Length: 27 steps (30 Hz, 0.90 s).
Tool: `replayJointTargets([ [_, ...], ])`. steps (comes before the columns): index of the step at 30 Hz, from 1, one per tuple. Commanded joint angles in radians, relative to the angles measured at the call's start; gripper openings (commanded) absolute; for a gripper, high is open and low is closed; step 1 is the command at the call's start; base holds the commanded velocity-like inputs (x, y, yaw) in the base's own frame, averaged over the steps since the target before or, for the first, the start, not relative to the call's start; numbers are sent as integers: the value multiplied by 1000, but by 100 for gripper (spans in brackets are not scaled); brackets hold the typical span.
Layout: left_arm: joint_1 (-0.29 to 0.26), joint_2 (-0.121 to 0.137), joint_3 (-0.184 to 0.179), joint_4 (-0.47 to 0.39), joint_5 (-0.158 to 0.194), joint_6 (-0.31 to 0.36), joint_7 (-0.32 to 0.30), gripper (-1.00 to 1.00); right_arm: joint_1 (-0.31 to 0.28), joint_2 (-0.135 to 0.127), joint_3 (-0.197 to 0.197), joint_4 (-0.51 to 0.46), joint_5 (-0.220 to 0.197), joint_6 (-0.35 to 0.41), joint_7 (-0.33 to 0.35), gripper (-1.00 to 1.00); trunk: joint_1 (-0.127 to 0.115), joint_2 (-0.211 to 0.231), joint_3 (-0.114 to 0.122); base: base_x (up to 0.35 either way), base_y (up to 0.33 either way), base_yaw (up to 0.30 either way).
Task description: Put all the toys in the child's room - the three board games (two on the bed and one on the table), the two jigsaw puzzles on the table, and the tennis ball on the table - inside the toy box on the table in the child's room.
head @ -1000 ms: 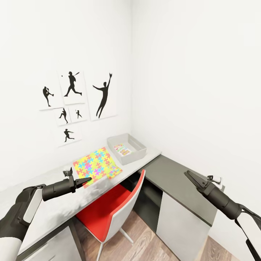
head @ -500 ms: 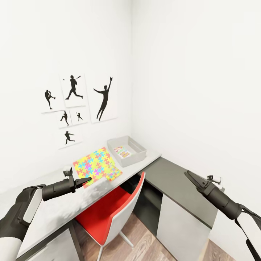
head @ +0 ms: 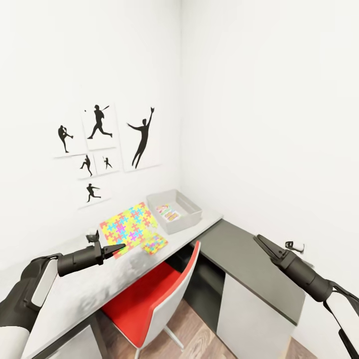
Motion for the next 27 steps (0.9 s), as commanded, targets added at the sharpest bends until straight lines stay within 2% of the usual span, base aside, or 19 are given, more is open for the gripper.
replayJointTargets([
  [1,0,0,1,1,-2,4,-3,-100,0,0,0,0,-7,7,0,100,1,-1,0,272,0,0],
  [15,0,0,0,0,-1,4,-2,-100,0,0,0,0,-7,7,0,100,1,-1,3,271,-14,-162],
  [27,0,0,0,0,-2,4,-2,-100,0,1,0,-1,-5,7,-1,100,1,-1,4,30,-1,-3],
])
